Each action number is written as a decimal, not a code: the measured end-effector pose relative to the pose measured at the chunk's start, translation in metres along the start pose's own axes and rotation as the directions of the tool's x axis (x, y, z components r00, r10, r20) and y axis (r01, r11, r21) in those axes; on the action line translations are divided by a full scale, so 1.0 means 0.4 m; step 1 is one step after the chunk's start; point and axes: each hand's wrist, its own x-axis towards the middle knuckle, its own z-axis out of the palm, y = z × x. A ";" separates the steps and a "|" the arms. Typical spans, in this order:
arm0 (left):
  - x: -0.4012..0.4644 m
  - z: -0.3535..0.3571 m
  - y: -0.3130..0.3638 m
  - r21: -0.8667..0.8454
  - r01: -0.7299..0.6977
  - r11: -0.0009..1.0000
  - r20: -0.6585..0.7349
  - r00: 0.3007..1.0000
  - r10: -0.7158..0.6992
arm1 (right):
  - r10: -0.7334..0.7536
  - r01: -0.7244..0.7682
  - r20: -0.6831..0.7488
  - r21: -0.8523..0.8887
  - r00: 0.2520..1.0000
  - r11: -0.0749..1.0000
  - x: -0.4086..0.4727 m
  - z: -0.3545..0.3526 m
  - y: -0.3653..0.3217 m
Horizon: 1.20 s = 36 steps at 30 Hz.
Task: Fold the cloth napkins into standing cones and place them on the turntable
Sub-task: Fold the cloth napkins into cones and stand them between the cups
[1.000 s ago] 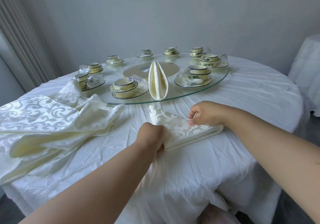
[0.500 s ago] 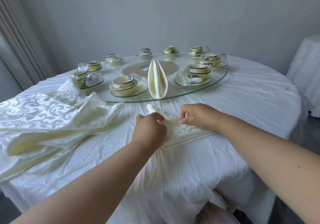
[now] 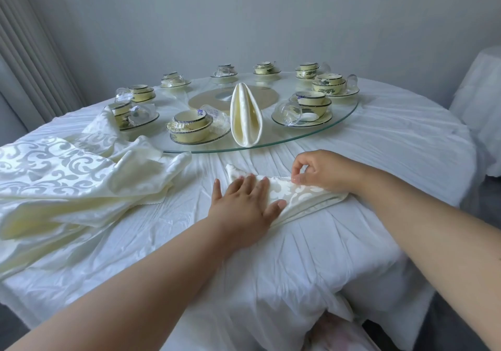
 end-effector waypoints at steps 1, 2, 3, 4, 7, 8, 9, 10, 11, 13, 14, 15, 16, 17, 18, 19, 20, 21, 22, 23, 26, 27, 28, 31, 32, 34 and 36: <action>-0.001 0.001 0.000 0.004 -0.003 1.000 -0.005 1.000 0.003 | 0.014 -0.015 -0.004 -0.025 1.000 1.000 0.000 0.000 0.007; -0.003 0.001 0.001 0.011 -0.004 1.000 -0.003 1.000 0.004 | 0.029 -0.030 -0.011 -0.046 1.000 0.998 0.000 0.003 0.015; -0.006 0.000 0.002 0.018 -0.003 1.000 0.000 1.000 0.003 | 0.042 -0.044 -0.025 -0.077 0.999 0.996 0.001 0.007 0.020; -0.007 -0.003 0.003 0.025 -0.005 1.000 0.004 1.000 0.005 | 0.057 -0.062 -0.046 -0.126 0.997 0.990 0.001 0.010 0.022; -0.006 -0.013 0.003 0.037 -0.010 0.999 0.030 1.000 0.009 | 0.142 -0.157 -0.072 -0.301 0.987 0.941 -0.002 0.007 0.018; -0.006 -0.014 0.003 0.038 -0.010 0.999 0.041 0.999 0.008 | 0.177 -0.193 -0.078 -0.357 0.981 0.914 -0.005 0.001 0.011; -0.005 -0.014 0.002 0.039 -0.009 0.999 0.052 0.999 0.007 | 0.192 -0.222 -0.114 -0.423 0.975 0.878 -0.010 -0.005 0.002; -0.005 -0.013 0.001 0.040 -0.010 0.999 0.061 0.998 0.008 | 0.155 -0.233 -0.196 -0.484 0.968 0.844 -0.015 -0.011 -0.007; -0.005 -0.012 0.001 0.041 -0.012 0.999 0.067 0.998 0.009 | 0.059 -0.218 -0.316 -0.498 0.947 0.840 -0.025 -0.014 -0.019; -0.003 -0.011 0.001 0.044 -0.015 0.999 0.071 0.997 0.012 | -0.098 -0.049 -0.499 -0.273 0.861 0.961 -0.047 -0.009 -0.059; -0.002 -0.011 0.001 0.045 -0.014 0.999 0.072 0.997 0.011 | -0.082 0.079 -0.481 -0.026 0.873 0.997 -0.059 -0.003 -0.087; -0.001 -0.012 0.002 0.044 -0.012 0.999 0.071 0.997 0.009 | -0.073 0.168 -0.378 0.224 0.923 0.960 -0.066 0.008 -0.109; 0.000 -0.012 0.001 0.043 -0.010 0.999 0.067 0.998 0.007 | -0.094 0.184 -0.247 0.372 0.964 0.910 -0.069 0.025 -0.124; 0.001 -0.010 0.000 0.044 -0.011 0.999 0.063 0.998 0.008 | -0.110 0.150 -0.120 0.413 0.987 0.898 -0.070 0.045 -0.130; 0.001 -0.008 -0.002 0.045 -0.017 0.999 0.058 0.998 0.015 | -0.120 0.112 -0.007 0.402 0.993 0.909 -0.071 0.064 -0.131; 0.002 -0.005 -0.003 0.042 -0.027 0.999 0.049 0.998 0.025 | -0.114 0.081 0.074 0.355 0.991 0.931 -0.071 0.080 -0.125; 0.001 -0.002 -0.003 0.035 -0.036 0.999 0.039 0.999 0.035 | -0.095 0.055 0.132 0.277 0.987 0.959 -0.071 0.091 -0.116; 0.000 -0.001 -0.004 0.025 -0.041 0.999 0.034 0.999 0.040 | -0.077 0.047 0.176 0.166 0.981 0.985 -0.071 0.098 -0.105; -0.001 -0.002 -0.003 0.015 -0.040 0.999 0.036 0.999 0.040 | -0.068 0.059 0.209 0.048 0.976 0.997 -0.067 0.104 -0.093; -0.002 -0.003 -0.001 0.008 -0.037 0.999 0.041 0.999 0.036 | -0.058 0.076 0.231 -0.070 0.971 0.995 -0.066 0.106 -0.083; -0.002 -0.011 0.000 0.015 -0.029 0.999 0.053 0.998 0.028 | -0.015 0.081 0.251 -0.253 0.968 0.964 -0.072 0.107 -0.064; -0.002 -0.012 0.001 0.016 -0.024 1.000 0.062 0.998 0.023 | -0.009 0.082 0.252 -0.283 0.968 0.956 -0.079 0.103 -0.057; -0.002 -0.014 0.001 0.015 -0.018 1.000 0.070 0.997 0.017 | -0.003 0.080 0.250 -0.300 0.968 0.951 -0.086 0.096 -0.051; -0.005 -0.017 0.001 0.009 -0.006 1.000 0.085 0.996 0.005 | 0.028 0.059 0.246 -0.343 0.969 0.938 -0.114 0.071 -0.024; -0.004 -0.016 0.001 0.011 -0.008 1.000 0.088 0.996 0.007 | 0.029 0.062 0.239 -0.364 0.970 0.929 -0.125 0.064 -0.014; -0.001 -0.016 0.000 0.020 -0.012 1.000 0.088 0.996 0.010 | 0.027 0.074 0.243 -0.395 0.970 0.916 -0.143 0.052 0.000; -0.001 -0.015 0.000 0.027 -0.012 1.000 0.087 0.996 0.010 | 0.048 0.083 0.276 -0.442 0.960 0.893 -0.147 0.041 -0.001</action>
